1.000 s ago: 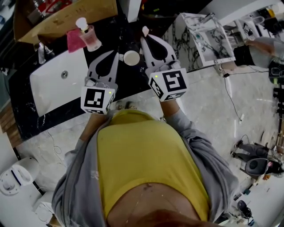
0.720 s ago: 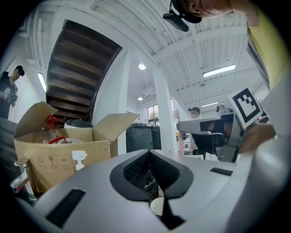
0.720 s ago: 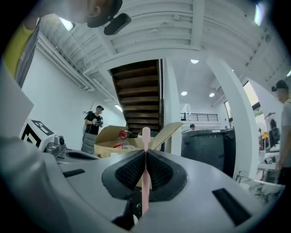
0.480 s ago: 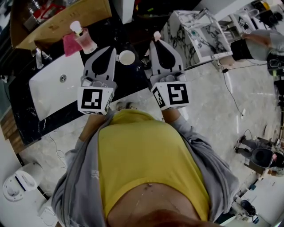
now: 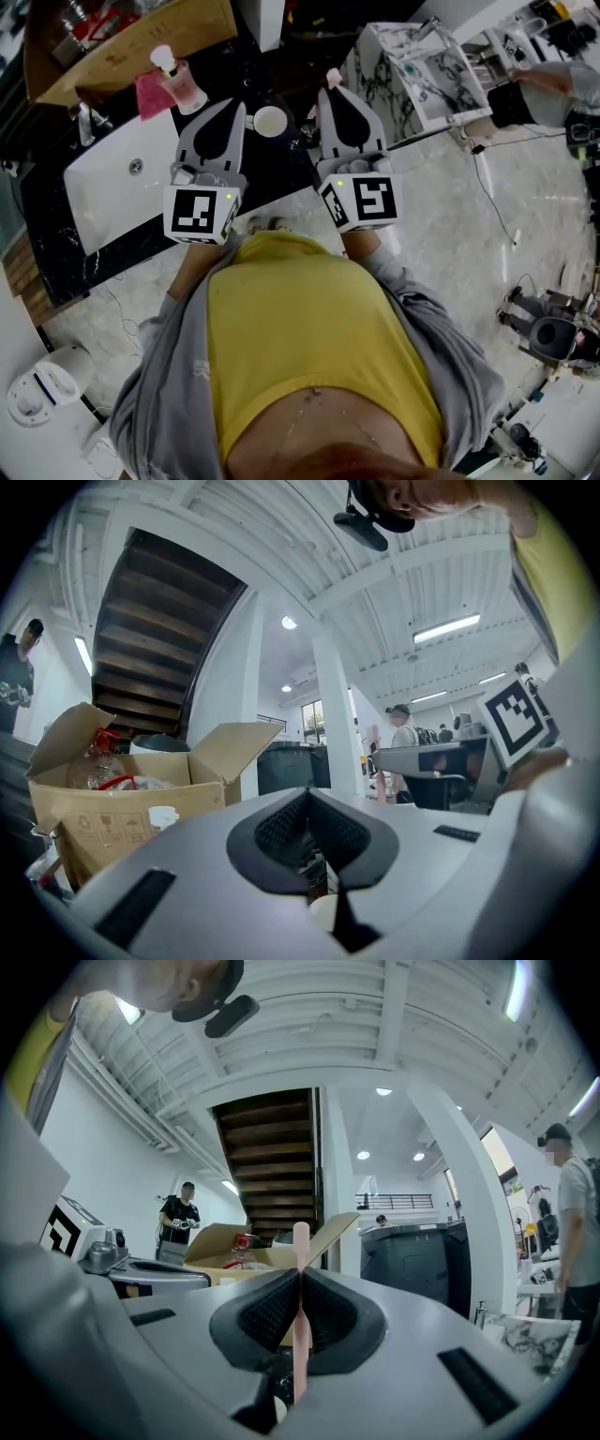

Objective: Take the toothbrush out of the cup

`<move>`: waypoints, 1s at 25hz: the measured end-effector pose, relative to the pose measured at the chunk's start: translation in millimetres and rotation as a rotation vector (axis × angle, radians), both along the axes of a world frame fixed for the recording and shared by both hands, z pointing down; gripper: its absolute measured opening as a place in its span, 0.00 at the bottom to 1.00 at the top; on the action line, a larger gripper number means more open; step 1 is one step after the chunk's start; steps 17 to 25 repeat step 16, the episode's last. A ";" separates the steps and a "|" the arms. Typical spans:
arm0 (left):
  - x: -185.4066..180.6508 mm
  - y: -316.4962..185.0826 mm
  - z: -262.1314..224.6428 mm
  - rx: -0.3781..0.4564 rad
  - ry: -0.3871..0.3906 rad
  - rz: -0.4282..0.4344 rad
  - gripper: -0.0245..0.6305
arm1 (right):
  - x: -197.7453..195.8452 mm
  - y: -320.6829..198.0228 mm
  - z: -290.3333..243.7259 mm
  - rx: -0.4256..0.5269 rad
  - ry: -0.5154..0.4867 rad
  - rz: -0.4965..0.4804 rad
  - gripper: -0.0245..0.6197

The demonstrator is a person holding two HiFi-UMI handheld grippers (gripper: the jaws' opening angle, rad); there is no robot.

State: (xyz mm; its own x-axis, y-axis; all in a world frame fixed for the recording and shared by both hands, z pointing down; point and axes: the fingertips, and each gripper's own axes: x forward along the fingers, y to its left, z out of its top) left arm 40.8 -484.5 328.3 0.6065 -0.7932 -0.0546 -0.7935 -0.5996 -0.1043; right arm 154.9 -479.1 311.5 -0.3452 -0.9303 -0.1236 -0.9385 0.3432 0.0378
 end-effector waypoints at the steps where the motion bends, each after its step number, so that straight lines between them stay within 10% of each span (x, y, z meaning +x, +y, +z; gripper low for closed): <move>1: -0.7 0.1 0.1 -0.002 0.000 -0.001 0.04 | -1.0 0.1 0.3 -0.001 -0.001 -0.002 0.07; 25: -1.7 3.3 -0.9 0.019 0.018 -0.003 0.04 | -4.3 3.5 6.2 -0.006 -0.047 -0.016 0.07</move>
